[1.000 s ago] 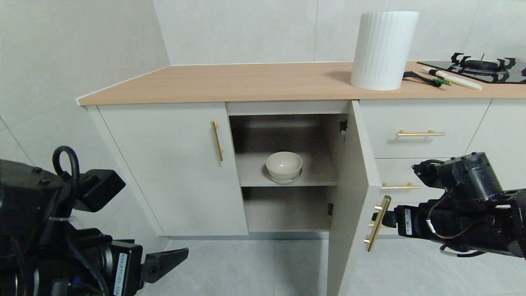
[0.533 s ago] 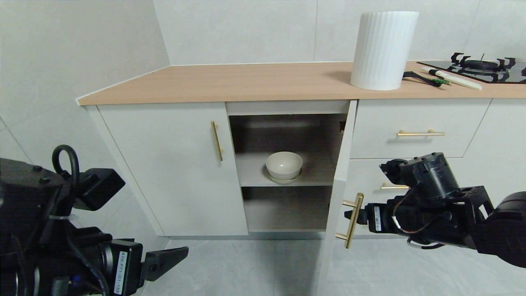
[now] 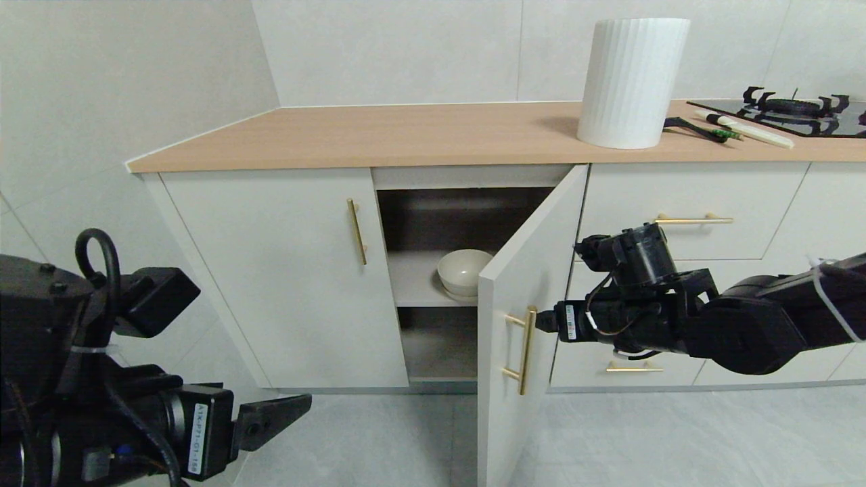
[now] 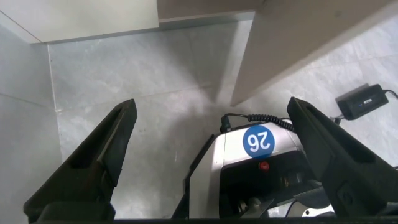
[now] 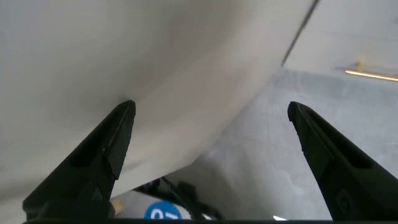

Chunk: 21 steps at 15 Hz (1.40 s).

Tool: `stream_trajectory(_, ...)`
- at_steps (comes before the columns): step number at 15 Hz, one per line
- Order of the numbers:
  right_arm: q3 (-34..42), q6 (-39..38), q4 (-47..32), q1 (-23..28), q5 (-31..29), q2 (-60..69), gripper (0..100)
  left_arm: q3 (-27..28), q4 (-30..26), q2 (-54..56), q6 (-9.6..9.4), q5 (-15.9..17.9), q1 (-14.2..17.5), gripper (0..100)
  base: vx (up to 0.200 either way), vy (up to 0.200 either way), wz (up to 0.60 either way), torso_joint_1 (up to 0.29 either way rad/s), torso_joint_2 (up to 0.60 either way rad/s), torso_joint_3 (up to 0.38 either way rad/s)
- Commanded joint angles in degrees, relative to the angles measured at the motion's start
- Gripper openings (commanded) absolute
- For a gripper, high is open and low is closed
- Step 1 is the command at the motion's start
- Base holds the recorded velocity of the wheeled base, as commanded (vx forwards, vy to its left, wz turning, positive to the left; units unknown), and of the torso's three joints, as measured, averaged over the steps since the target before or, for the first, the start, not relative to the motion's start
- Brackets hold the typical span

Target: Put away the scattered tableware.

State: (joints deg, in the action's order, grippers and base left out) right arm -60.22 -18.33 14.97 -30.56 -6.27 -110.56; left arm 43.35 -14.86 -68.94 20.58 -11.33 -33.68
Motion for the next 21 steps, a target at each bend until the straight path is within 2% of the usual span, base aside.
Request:
stream_trajectory(1,-1.04,-0.83,1.38,-0.02,0.03,-3.00,100,-0.11,0.09,-0.76,-0.01,-0.01,0.28,100,0.000,0.000,0.00,0.000,0.00,0.000)
stream_trajectory(10,-2.01,-5.84,6.74,0.06,-0.33,-7.13,100,-0.20,0.01,-1.20,-0.01,-0.01,0.55,100,0.000,0.000,0.00,0.000,0.00,0.000)
stream_trajectory(15,-2.09,-6.98,8.23,-0.02,-0.41,-8.45,100,-0.20,0.01,-1.20,0.08,-0.01,0.55,100,0.200,0.000,0.00,-0.003,0.00,0.007)
stream_trajectory(21,-2.80,-7.94,8.23,-0.11,-0.41,-9.24,100,-0.20,0.01,-1.20,0.08,-0.10,0.55,100,0.000,0.000,0.00,0.000,0.00,0.000)
